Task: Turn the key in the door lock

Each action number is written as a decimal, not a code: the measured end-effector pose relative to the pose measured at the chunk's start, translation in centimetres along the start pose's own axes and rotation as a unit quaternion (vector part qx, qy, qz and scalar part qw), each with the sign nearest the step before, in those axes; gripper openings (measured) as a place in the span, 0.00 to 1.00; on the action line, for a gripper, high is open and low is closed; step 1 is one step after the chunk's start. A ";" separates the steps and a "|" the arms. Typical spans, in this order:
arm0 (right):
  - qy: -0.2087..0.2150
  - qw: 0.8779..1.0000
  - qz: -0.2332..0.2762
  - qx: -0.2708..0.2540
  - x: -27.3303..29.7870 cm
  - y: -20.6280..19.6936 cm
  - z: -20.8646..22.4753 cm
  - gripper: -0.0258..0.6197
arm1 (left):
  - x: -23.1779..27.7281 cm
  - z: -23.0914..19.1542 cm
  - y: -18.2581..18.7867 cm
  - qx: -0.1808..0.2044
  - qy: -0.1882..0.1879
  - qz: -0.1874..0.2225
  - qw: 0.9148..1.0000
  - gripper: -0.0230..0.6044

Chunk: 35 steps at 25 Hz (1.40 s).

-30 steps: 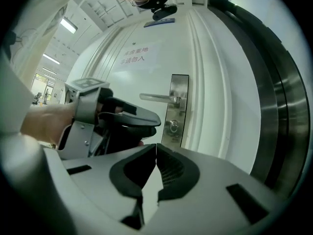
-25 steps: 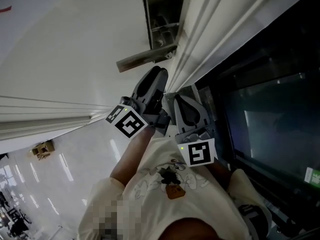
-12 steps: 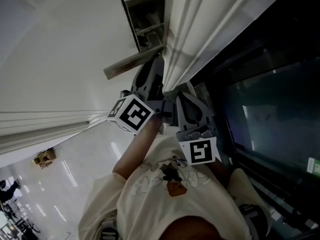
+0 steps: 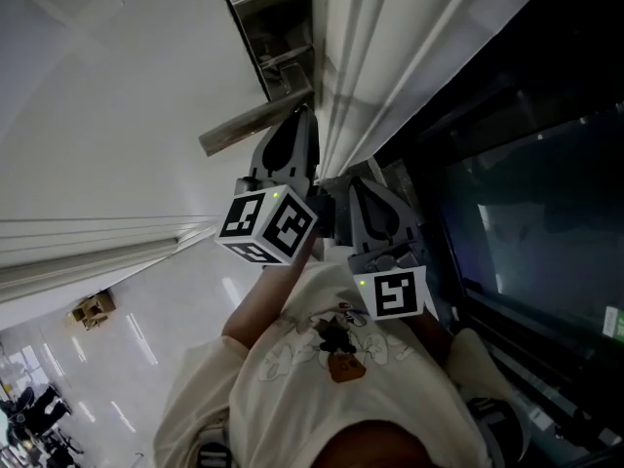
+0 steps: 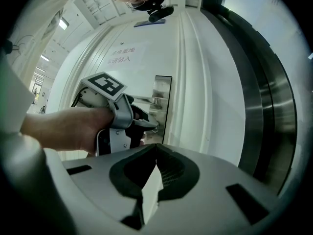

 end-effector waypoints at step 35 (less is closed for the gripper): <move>0.018 0.999 0.009 0.034 0.7 -1.3 1.4 0.05 | 1.5 3.4 -0.2 0.587 0.156 -0.193 0.770 0.12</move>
Point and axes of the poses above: the fingertips, and each gripper's own axes: x forward along the fingers, z to its right, y out of its top, the point moved 6 cm from there along -x, backward along the fingers, and after that the axes turned 8 degrees about -z, right-handed, at the moved point
